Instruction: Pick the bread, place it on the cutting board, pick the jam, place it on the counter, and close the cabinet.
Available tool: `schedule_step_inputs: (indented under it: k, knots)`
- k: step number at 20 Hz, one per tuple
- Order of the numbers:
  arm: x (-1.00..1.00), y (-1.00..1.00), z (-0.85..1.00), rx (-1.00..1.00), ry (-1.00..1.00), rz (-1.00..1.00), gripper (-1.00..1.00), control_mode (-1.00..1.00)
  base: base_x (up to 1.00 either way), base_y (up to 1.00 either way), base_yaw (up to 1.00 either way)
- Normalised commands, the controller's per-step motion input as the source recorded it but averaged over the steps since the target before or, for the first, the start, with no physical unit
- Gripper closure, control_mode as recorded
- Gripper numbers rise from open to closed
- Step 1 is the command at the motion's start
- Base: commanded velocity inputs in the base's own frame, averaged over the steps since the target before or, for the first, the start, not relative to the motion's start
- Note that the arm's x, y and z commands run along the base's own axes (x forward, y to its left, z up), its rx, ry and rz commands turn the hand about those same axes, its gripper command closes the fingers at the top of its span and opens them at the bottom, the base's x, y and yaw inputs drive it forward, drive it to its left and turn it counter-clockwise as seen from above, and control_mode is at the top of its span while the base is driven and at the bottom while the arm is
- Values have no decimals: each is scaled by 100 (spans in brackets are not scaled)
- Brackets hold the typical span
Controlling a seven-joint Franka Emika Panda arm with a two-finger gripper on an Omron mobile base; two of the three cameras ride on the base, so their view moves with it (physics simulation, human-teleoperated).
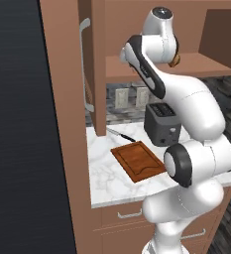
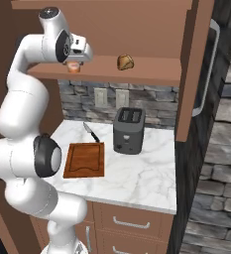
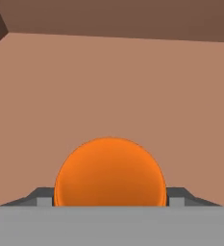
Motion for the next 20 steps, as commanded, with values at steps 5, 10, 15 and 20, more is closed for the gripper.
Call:
schedule_step_inputs:
  k: [5,10,15,20]
  knots:
    - [-30,-12,-6,1,0,-2,100,-100,0,0,0]
    - [-41,-32,-7,0,0,0,100,-100,0,0,0]
    - [-39,-43,-10,0,0,0,100,-100,0,0,0]
    - [-40,-39,-10,0,0,0,100,-100,0,0,0]
